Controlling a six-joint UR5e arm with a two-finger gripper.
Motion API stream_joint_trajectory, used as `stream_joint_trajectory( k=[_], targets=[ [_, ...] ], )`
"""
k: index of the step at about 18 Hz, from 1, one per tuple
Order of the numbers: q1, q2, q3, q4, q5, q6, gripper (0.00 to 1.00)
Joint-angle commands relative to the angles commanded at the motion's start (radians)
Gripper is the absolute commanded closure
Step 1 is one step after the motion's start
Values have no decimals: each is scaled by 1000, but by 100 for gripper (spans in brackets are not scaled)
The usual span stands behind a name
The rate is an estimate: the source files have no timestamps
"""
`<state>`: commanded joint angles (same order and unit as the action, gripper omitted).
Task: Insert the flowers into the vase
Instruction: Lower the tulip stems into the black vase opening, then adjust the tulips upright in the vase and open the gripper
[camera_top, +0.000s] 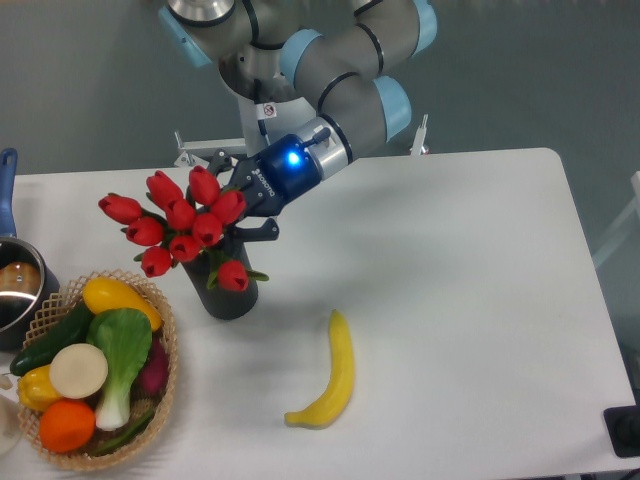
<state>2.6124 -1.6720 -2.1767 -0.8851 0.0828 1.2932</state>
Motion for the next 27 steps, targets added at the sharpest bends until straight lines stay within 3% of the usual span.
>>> stream_joint_trajectory(
  k=[2,13,21,27],
  targets=[
    [3,-5,0,0,12,-3,0],
    [46,23,-25,-2,165,2,0],
    [61,184,-63,-9,475,2,0],
    [61,244,-64,-12,612,2,0]
  ],
)
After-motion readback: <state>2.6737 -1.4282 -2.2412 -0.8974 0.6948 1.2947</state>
